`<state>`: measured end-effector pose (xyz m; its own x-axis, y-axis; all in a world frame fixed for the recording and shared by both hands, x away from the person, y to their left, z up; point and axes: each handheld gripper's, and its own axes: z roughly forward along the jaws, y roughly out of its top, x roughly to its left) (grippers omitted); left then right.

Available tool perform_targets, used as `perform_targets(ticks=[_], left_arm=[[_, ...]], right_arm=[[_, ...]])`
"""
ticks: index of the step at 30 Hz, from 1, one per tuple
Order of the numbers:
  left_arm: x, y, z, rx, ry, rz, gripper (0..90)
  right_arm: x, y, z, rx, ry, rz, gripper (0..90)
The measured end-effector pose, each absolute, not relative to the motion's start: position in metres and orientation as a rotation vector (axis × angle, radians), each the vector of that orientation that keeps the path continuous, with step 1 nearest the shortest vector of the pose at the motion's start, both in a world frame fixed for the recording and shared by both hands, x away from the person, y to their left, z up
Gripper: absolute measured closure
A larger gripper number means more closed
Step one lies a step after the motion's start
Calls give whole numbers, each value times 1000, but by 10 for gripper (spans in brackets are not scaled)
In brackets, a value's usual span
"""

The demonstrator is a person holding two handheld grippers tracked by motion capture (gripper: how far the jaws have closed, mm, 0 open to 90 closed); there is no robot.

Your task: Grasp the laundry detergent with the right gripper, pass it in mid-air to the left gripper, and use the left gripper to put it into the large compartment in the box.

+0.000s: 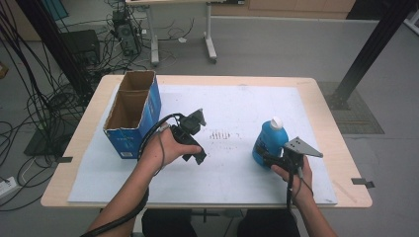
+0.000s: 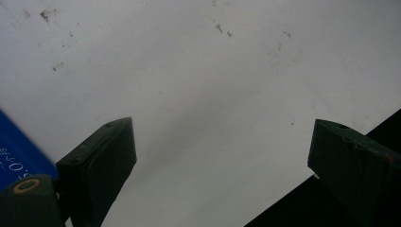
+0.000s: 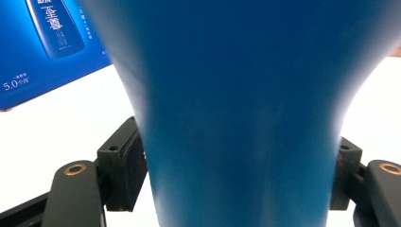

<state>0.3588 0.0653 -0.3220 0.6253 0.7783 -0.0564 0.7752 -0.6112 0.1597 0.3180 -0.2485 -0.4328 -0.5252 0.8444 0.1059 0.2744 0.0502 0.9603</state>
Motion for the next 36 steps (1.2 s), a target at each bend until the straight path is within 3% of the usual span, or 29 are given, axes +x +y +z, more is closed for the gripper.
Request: perform_targets(ticks=[15, 36], left_arm=[[358, 68, -323, 2664, 1303, 29, 89], [358, 68, -320, 2668, 1299, 37, 90]], right_arm=[[317, -248, -435, 1100, 1838, 1481, 403], [317, -248, -435, 1067, 1835, 1463, 427]])
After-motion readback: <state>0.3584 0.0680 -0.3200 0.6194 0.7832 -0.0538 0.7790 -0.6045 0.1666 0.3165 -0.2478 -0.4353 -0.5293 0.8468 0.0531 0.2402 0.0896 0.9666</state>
